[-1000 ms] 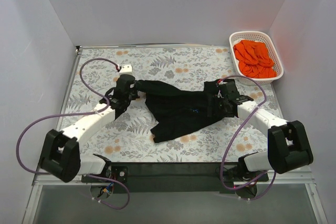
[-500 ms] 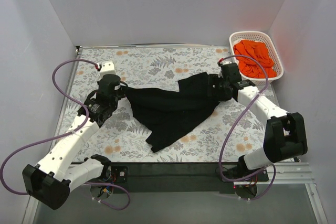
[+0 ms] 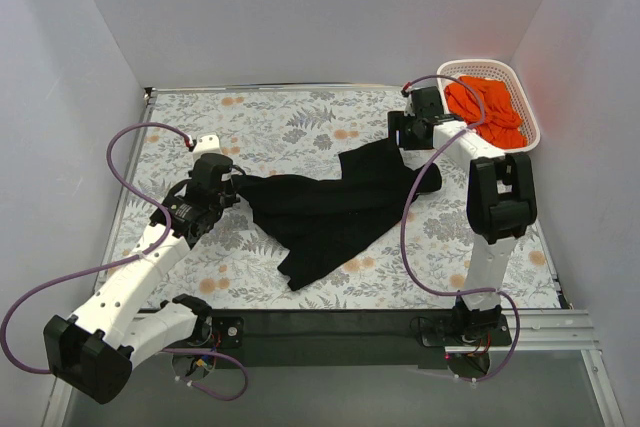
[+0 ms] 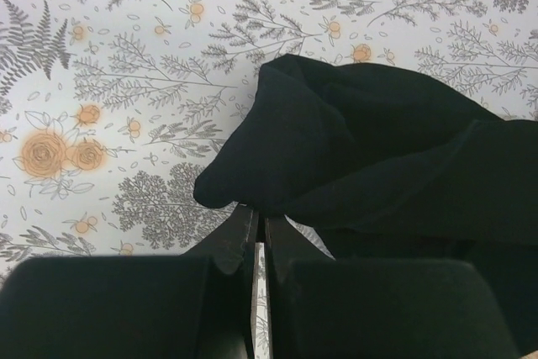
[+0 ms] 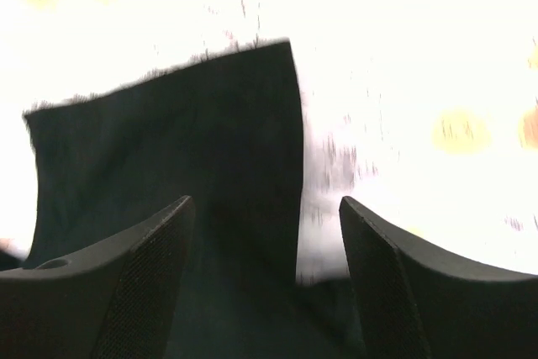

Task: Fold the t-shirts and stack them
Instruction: Flatten the tshirt out

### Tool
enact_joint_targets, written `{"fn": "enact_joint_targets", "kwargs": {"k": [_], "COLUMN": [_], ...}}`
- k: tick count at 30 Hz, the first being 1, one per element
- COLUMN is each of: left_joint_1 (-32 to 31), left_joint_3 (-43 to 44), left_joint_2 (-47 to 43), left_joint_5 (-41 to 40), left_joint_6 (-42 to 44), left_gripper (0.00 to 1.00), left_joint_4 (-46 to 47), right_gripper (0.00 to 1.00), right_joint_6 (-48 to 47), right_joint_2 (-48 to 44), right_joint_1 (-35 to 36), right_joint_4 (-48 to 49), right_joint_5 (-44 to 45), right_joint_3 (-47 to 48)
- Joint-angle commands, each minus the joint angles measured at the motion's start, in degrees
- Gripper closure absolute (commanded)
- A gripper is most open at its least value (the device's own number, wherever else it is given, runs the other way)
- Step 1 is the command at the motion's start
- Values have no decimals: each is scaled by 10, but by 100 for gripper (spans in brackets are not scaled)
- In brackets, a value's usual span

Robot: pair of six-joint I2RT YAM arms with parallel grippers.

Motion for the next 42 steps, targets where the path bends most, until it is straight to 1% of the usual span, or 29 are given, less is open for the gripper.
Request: {"fn": "enact_joint_targets", "kwargs": {"k": [1, 6, 10, 12, 18, 21, 22, 25, 28, 30, 31, 33, 34, 37, 42], "left_joint_1": [4, 3, 3, 3, 3, 4, 3, 4, 3, 3, 3, 3, 4, 4, 5], "left_joint_3": [-3, -7, -6, -6, -13, -15, -14, -16, -16, -16, -18, -18, -18, -7, 29], "left_joint_2": [-8, -2, 1, 3, 0, 1, 2, 3, 2, 1, 0, 0, 0, 3, 8], "left_joint_5": [22, 25, 28, 30, 35, 37, 37, 37, 40, 43, 44, 42, 41, 44, 40], "left_joint_6": [-19, -20, -20, -22, -27, -26, -25, -23, -20, -19, -20, -20, -18, -15, -3], "left_gripper": [100, 100, 100, 100, 100, 100, 100, 100, 100, 100, 100, 100, 100, 100, 100], "left_joint_4": [-2, -8, -13, -17, -16, -14, -13, -13, -12, -11, -11, -8, -6, -3, 4], "right_gripper": [36, 38, 38, 38, 39, 42, 43, 53, 60, 67, 74, 81, 88, 99, 99], "right_joint_6": [-14, -29, -41, -44, -48, -48, -49, -49, -45, -45, -45, -45, -48, -54, -59], "right_joint_2": [49, 112, 140, 154, 170, 178, 180, 190, 199, 203, 204, 206, 206, 203, 153], "right_joint_1": [-6, -6, -5, -5, -2, 1, 3, 8, 7, 8, 7, 8, 8, 8, 8], "right_joint_4": [14, 14, 14, 14, 10, 5, 2, -2, -5, -7, -7, -11, -13, -26, -36], "right_joint_5": [-23, -14, -9, 7, 8, 1, 1, -2, -28, -35, -36, -38, -38, -39, -18], "right_joint_3": [68, 117, 145, 152, 150, 146, 146, 150, 155, 158, 162, 169, 179, 199, 235]}}
